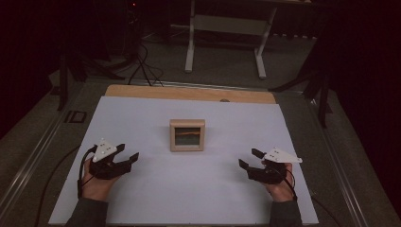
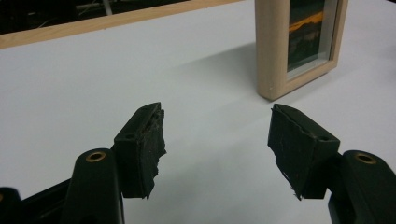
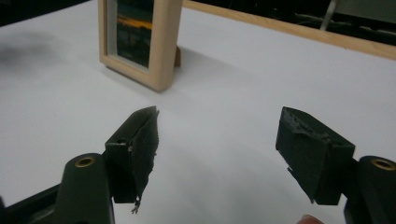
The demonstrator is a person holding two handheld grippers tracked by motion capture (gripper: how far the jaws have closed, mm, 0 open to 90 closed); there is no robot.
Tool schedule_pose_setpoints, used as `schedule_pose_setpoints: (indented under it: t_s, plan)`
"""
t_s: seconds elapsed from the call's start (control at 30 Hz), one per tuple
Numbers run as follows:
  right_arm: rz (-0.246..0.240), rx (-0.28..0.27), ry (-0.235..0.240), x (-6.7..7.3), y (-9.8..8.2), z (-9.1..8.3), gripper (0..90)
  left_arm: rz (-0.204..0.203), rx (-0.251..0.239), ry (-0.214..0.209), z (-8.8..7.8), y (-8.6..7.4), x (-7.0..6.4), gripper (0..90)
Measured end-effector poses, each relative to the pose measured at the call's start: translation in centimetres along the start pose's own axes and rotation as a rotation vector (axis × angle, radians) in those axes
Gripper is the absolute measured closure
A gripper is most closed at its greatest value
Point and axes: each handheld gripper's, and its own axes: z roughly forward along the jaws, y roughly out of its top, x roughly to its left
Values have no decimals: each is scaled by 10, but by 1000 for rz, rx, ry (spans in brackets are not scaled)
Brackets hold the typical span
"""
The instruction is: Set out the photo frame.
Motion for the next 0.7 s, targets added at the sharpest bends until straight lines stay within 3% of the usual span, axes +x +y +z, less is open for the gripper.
schedule_pose_setpoints:
  t_s: [0.43,0.7]
  plan:
    - [22,24,-46,-7,-21,-21,291,16,29,36,-19,-17,11,360]
    - [28,23,-53,-8,-24,-24,290,-3,30,49,-21,-21,18,360]
